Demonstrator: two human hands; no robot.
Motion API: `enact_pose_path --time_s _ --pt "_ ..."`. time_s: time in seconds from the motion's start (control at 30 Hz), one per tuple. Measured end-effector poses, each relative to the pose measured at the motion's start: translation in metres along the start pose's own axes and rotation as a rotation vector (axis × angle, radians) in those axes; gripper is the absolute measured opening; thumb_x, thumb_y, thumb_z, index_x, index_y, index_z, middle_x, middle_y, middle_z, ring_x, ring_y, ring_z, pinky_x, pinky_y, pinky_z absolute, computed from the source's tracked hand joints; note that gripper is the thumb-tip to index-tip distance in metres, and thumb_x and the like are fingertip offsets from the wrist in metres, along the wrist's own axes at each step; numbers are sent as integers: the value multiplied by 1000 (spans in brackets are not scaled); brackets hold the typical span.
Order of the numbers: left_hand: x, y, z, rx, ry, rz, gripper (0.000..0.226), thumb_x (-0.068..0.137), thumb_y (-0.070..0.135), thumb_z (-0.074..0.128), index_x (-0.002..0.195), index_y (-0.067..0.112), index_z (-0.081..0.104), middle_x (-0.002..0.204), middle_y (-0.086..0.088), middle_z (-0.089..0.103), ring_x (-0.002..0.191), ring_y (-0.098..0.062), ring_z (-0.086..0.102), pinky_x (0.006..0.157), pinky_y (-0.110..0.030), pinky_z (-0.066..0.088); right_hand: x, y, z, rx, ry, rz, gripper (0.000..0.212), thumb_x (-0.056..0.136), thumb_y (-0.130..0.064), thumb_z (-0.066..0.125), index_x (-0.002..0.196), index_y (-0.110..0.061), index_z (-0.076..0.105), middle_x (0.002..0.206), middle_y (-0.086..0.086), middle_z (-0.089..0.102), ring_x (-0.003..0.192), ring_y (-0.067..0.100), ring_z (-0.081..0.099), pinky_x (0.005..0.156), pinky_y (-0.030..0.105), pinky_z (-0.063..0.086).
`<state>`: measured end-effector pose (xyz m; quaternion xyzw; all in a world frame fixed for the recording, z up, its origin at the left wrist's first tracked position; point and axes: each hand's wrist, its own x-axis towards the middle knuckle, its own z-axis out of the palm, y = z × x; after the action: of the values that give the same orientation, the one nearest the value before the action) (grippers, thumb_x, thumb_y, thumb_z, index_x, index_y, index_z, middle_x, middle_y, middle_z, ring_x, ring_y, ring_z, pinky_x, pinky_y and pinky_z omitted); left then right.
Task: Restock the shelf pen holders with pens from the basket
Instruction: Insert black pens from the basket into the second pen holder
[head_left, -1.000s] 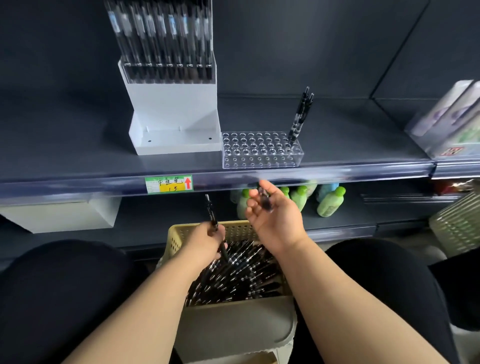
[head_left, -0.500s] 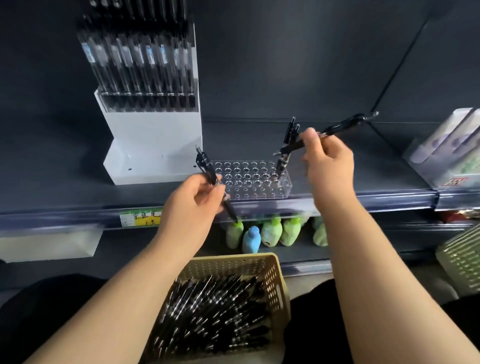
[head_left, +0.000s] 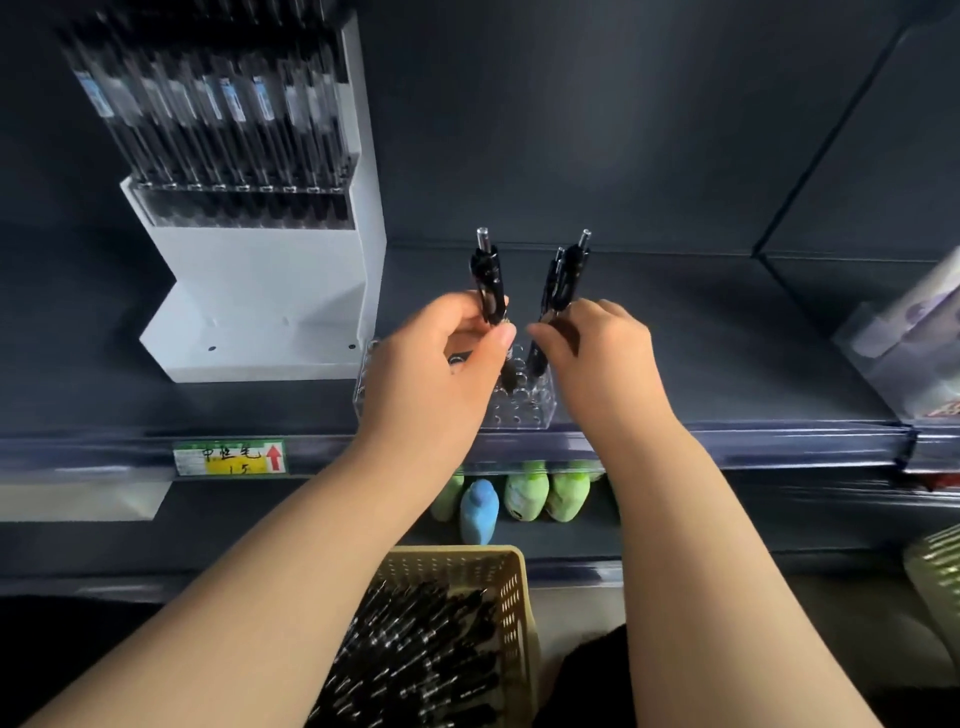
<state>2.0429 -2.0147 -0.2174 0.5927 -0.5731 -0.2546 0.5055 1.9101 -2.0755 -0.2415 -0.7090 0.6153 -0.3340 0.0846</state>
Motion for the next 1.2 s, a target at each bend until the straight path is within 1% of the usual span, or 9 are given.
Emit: enact_pose_path --time_s 0.1,0.2,0.33,0.57,0.77,0.9,1.0,1.1,1.2 --pt "1 1 7 -18 15 3 16 89 23 61 105 22 65 93 11 68 88 2 63 74 -6 47 1 0 -1 -32 10 6 35 92 -35 56 94 -1 61 86 5 46 74 20 43 64 29 38" --pt "3 1 11 -6 11 14 19 88 22 62 107 21 65 95 8 69 89 1 63 74 -6 47 0 3 2 -77 -60 40 37 93 -37 54 97 -1 61 87 7 45 73 22 43 64 30 38" --pt "5 -3 13 19 13 -10 22 87 22 64 109 20 67 99 7 70 92 -1 64 84 -18 50 -2 8 11 -98 -193 86 38 92 -40 54 99 -4 63 90 10 50 73 24 45 65 29 39" --pt "8 2 16 23 26 -6 17 86 22 65 102 21 69 93 7 71 89 -5 65 85 -28 52 2 10 12 -141 -270 227 38 89 -46 57 84 -9 67 61 4 47 63 28 50 54 24 35" --pt "10 5 26 49 -12 7 14 85 19 68 98 20 70 88 9 71 83 0 65 78 -11 48 2 18 8 -63 -302 277 39 85 -42 64 75 -4 64 56 4 45 50 22 41 45 22 27" --pt "12 2 36 66 -14 -11 14 82 21 70 96 18 71 86 8 71 83 -5 66 82 -22 51 3 27 0 -26 -342 243 30 85 -33 66 65 -11 60 60 5 49 61 26 47 51 24 34" --pt "12 1 43 129 -19 -7 16 82 24 70 97 17 71 83 10 69 80 -5 64 77 -17 50 1 33 -3 -62 -350 207 10 86 -21 63 81 -15 70 80 8 64 77 30 61 66 30 51" --pt "14 4 47 166 -7 17 15 83 23 69 96 16 71 79 11 66 78 -6 62 73 -14 47 -2 35 -4 -75 -333 182 14 84 -12 59 88 -15 72 89 10 68 83 32 64 76 38 56" --pt "16 6 48 235 -15 53 12 84 22 67 90 11 70 81 2 70 79 -16 64 78 -29 49 -3 35 -6 -80 -339 166 18 85 -10 57 92 -18 72 90 9 68 82 31 63 76 38 56"
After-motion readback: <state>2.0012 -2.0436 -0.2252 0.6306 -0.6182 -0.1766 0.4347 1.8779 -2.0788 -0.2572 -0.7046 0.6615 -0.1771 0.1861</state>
